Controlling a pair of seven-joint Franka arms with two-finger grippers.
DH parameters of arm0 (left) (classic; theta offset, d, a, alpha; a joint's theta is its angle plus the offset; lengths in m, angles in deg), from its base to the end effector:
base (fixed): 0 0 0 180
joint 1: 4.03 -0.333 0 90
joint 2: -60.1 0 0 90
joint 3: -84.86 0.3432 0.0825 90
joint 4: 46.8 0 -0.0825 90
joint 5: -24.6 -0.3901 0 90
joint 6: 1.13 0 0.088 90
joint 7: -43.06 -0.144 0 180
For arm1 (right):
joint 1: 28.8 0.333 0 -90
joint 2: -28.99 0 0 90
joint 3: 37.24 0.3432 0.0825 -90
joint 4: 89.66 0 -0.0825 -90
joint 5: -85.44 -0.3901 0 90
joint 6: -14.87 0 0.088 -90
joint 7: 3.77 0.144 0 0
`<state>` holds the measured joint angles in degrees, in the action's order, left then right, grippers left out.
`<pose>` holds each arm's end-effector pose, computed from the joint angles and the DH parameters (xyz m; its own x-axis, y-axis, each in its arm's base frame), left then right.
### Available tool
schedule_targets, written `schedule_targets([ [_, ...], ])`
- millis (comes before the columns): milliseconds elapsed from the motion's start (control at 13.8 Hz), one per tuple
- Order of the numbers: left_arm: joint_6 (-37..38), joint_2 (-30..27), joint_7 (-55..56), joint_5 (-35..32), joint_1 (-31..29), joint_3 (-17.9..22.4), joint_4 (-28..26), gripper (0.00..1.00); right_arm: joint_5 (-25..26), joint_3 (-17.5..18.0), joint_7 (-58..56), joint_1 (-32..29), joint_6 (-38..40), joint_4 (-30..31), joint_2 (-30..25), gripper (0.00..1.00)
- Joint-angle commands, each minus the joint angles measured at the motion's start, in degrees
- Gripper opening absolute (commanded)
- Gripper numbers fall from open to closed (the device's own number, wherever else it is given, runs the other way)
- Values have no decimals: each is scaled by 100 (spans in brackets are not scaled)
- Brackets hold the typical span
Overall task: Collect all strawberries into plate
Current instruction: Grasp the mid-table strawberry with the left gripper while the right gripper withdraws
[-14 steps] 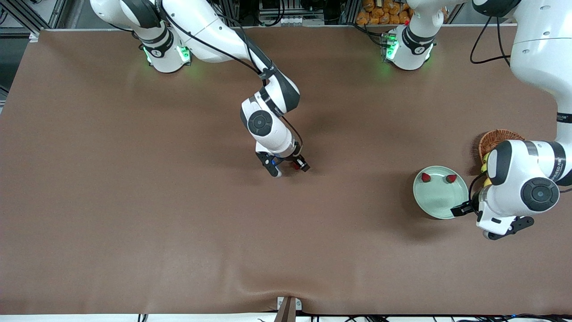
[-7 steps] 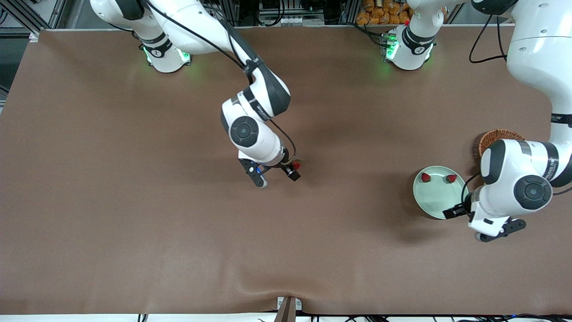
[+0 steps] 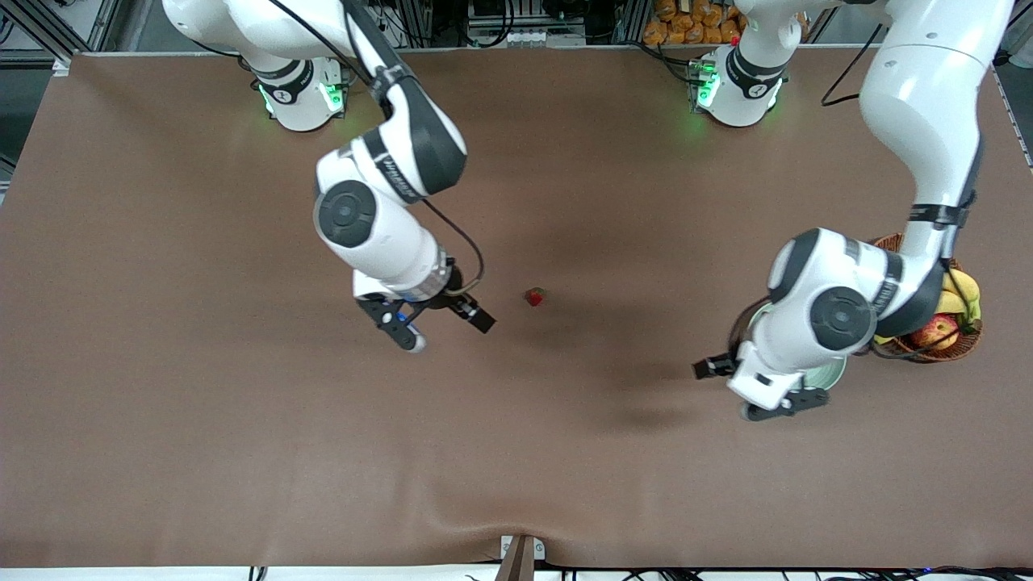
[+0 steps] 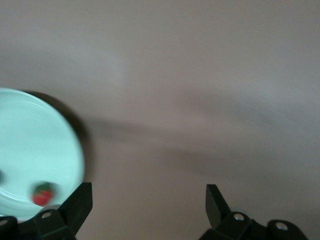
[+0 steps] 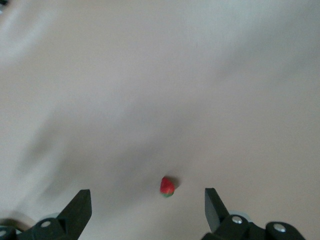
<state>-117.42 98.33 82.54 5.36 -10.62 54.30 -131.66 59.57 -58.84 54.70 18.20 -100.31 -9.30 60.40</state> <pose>0.6955 -0.2078 0.3019 0.9778 0.2073 -0.0301 0.2076 -0.9782 0.0056 0.6256 0.3989 0.3994 0.7718 -0.6176 -0.1511 -0.6358 -0.7472 -0.1934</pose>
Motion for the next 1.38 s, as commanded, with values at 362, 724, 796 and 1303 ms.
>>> schedule_targets([
  [362, -25, 44, 1132, -107, 1098, -11, -58, 100, 882, -1169, -3048, 11, 320, 805, -1058, 100],
  [724, -34, 123, 1176, -98, 1239, -11, -58, 100, 891, -2557, -6097, 11, 1172, 717, -1076, 100],
  [796, -34, 124, 1185, -98, 1239, -11, -58, 100, 891, -2812, -6494, 11, 1330, 656, -1067, 100],
  [1303, -43, 132, 1159, -98, 1484, -11, -58, 100, 750, -3781, -7720, 2, 2079, 550, -1190, 100],
])
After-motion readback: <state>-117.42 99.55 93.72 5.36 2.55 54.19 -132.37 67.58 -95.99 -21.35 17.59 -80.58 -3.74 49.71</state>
